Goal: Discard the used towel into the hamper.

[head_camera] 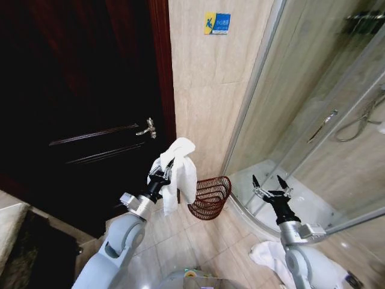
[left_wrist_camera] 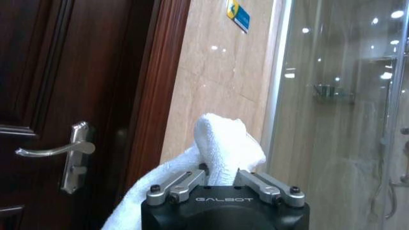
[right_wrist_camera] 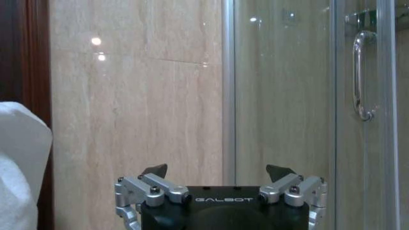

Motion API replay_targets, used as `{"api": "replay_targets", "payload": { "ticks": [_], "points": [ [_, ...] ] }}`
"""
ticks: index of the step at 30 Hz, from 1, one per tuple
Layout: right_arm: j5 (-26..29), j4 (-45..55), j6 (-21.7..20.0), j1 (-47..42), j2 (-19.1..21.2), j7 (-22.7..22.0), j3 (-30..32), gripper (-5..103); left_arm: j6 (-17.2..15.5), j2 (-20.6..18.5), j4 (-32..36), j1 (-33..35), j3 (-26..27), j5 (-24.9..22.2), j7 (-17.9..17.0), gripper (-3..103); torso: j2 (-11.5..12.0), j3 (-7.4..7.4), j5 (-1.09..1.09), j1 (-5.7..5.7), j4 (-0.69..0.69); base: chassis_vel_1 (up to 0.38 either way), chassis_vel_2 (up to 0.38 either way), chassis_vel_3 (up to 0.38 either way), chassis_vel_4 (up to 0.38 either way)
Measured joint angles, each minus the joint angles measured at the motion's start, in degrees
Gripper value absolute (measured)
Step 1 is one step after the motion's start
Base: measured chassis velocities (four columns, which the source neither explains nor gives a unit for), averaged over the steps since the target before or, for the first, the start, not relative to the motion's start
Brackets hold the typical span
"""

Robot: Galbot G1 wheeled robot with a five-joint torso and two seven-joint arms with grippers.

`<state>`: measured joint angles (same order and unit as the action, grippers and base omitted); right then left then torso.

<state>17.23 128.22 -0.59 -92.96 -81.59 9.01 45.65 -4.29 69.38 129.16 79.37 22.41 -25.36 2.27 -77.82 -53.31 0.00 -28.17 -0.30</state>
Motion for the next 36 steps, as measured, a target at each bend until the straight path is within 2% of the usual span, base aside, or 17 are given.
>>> {"api": "replay_targets", "payload": {
  "ticks": [17,32,36],
  "points": [
    [-1.17,-0.39,1.55,-0.65,-0.07,-0.27,-0.02,100,-0.13,-0.01,-0.13,-0.01,-0.42,0.83,-0.27,9,0.0,0.0,0.0,0.01,0.0,0.0,0.0,0.0,0.0],
    [-0.98,-0.31,2.21,-0.92,-0.03,-1.06,0.0,100,0.69,0.04,-0.85,-0.28,-0.38,0.88,-0.48,9,0.0,0.0,0.0,0.01,-0.01,-0.071,-0.069,-0.074,-0.072],
    [-0.87,-0.25,2.26,-0.98,0.07,-1.04,-0.06,100,0.77,-2.14,-2.11,-1.99,-1.65,0.16,-1.34,9,0.0,0.0,0.0,0.01,0.0,-0.051,-0.034,-0.042,-0.043]
  ]
}}
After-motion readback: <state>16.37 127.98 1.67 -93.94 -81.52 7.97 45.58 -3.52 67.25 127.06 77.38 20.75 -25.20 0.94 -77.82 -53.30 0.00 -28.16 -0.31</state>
